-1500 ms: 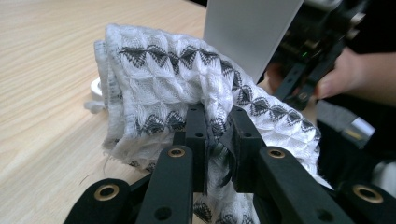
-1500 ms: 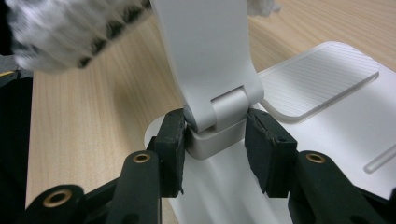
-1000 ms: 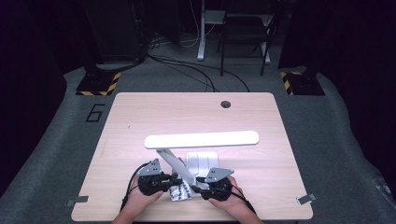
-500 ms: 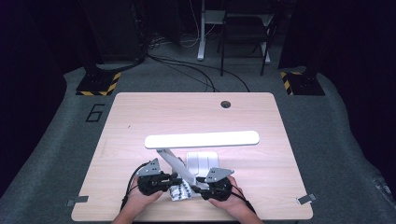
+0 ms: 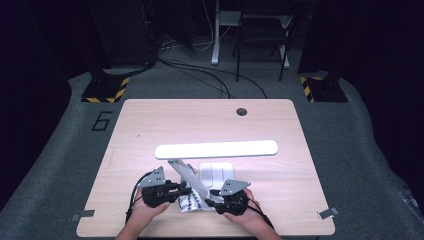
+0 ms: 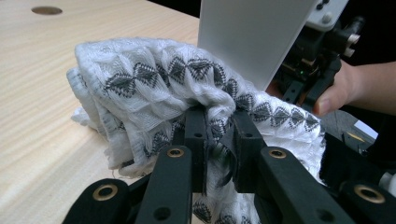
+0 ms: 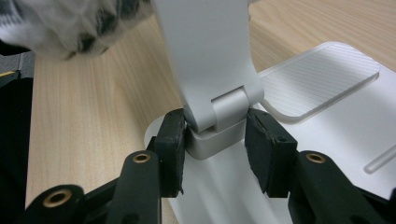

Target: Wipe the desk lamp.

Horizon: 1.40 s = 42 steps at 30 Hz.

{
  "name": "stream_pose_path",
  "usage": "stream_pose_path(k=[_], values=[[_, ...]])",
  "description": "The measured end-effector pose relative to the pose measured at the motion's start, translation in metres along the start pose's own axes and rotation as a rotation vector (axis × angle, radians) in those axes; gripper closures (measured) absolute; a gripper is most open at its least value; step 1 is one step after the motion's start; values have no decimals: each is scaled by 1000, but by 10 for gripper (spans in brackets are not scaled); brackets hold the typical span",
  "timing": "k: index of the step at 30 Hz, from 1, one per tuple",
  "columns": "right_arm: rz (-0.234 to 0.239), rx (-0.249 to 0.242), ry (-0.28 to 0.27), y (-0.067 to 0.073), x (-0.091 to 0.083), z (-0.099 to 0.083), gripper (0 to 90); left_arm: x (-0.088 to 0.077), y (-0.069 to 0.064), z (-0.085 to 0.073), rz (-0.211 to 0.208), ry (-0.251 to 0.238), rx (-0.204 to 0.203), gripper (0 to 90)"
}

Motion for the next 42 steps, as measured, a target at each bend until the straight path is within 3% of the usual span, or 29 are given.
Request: stream_pose_path(k=[9, 18, 23, 30, 42], values=[[1, 0, 0, 0, 0, 0, 587, -12, -3, 13, 12, -14, 3, 800], [1, 1, 0, 0, 0, 0, 587, -26, -4, 29, 14, -39, 39, 799], [1, 1, 0, 0, 0, 0, 587, -30, -6, 35, 20, -46, 32, 799], [2, 2, 0, 0, 0, 0, 587, -43, -11, 52, 26, -4, 40, 798], [1, 2, -2, 0, 0, 0, 587, -62, -15, 78, 49, 25, 71, 797]])
Point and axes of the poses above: each handheld gripper's, and its own axes: x roughly forward along the jaws, z roughly out of its top, y roughly to its left, the point moved 7 cm from there along x, roughly forward along the jaws
